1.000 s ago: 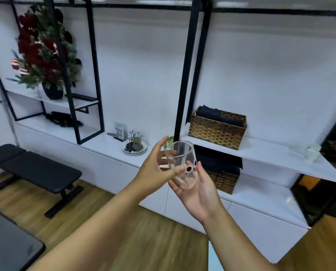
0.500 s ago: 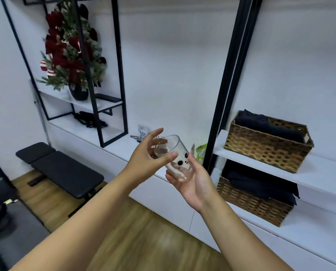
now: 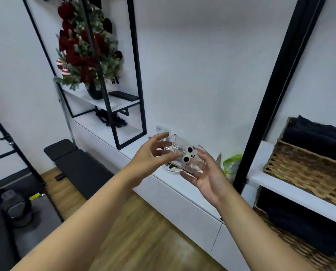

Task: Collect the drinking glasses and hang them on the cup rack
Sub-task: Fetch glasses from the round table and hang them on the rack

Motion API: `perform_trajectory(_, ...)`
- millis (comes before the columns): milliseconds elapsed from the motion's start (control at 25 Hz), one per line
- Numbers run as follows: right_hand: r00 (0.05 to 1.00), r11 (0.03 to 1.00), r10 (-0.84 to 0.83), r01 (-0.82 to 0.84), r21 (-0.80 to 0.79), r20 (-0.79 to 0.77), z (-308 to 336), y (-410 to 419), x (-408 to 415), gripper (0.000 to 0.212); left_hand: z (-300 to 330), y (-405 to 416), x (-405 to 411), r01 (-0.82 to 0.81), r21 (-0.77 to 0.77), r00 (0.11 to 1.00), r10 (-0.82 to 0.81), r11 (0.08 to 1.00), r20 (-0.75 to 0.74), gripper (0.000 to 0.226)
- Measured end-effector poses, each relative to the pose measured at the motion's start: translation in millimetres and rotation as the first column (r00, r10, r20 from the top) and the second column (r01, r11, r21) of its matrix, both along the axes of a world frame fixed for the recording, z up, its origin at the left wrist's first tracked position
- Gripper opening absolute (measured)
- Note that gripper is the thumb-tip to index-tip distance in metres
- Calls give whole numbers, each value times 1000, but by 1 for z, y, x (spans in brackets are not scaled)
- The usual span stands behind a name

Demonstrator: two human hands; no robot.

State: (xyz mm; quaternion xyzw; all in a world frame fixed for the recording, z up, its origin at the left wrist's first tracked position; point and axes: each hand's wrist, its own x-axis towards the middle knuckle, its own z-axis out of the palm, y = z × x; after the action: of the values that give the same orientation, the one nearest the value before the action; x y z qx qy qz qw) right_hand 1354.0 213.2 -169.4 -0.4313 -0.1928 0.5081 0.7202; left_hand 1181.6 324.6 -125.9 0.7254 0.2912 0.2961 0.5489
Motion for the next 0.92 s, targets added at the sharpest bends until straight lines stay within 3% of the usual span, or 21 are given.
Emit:
perform_trajectory(160,996,996,-74,76,-45,53,-8,48,31,50,-20,51,21,-26,-70,1000,24,997,-16,70)
perform_trajectory(280,986,987,-136,144,-74,101,-17,88,50,49,-36,91,33,-73,-35,997,72,997,-38,70)
perform_trajectory(400,967,962,-220,237,-134,130,-34,132,66,51,-57,137,49,-131,-38,991,130,991,-27,55)
perform_trajectory(560,885,902,-313,390,-183,346,-67,210,87,60,-98,224,82,-134,31,989,135,991,-59,40)
perform_trajectory(720,778,848,-265,470,-247,570,-103,289,104,64,-144,297,107,-69,123,986,86,990,-142,52)
perform_trajectory(920,650,814,-138,505,-289,748,-148,368,113,71,-200,375,134,94,424,946,52,901,-320,86)
